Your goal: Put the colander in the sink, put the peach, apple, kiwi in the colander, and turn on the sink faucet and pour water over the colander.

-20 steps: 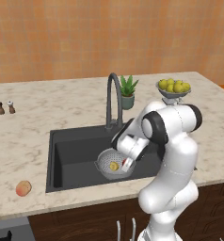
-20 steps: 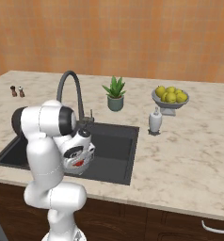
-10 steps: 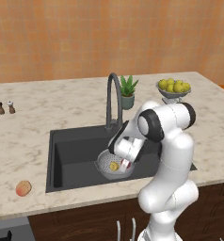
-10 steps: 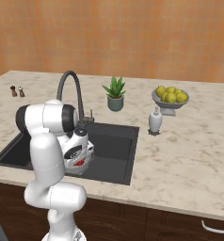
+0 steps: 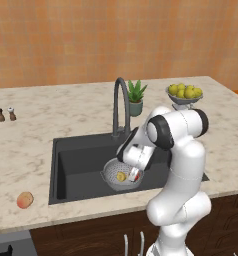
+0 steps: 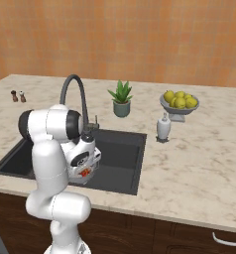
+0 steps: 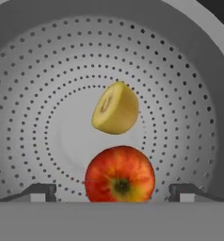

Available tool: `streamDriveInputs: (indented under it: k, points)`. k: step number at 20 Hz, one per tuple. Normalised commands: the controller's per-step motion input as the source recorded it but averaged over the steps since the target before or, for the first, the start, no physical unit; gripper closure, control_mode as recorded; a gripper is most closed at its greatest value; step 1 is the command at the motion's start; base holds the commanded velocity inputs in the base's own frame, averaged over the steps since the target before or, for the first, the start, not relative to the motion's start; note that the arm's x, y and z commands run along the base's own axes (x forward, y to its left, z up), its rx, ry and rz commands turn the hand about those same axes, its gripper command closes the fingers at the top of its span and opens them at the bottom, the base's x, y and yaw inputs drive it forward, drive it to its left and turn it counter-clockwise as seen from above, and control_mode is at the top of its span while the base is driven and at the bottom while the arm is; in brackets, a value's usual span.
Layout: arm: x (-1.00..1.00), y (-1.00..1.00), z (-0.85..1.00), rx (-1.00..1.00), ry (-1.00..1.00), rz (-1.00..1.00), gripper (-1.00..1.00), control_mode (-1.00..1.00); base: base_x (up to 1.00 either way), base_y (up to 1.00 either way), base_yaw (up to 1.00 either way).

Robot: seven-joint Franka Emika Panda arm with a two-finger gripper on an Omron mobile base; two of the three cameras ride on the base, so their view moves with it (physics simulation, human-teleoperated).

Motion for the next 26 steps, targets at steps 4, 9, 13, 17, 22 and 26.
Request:
streamDriveInputs:
  k: [4,9,13,17,22,26]
  points:
    - [0.01,-0.05,0.01,0.0,0.0,0.0,-1.0,-1.0,0.0,0.0,0.0]
    - [-0.12,-0.09,0.42,0.01,-0.03,0.0,-1.0,-1.0,0.0,0.0,0.0]
    - [-0.56,-0.15,0.73,0.03,-0.03,-0.04,-1.0,-1.0,0.0,0.0,0.0]
    - [-0.66,-0.03,0.71,0.1,-0.03,-0.08,-1.0,-1.0,0.0,0.0,0.0]
    - [-0.5,0.01,0.89,0.13,0.0,-0.05,-1.0,-1.0,0.0,0.0,0.0]
    - [-0.48,0.04,0.97,0.05,0.0,0.0,-1.0,-1.0,0.0,0.0,0.0]
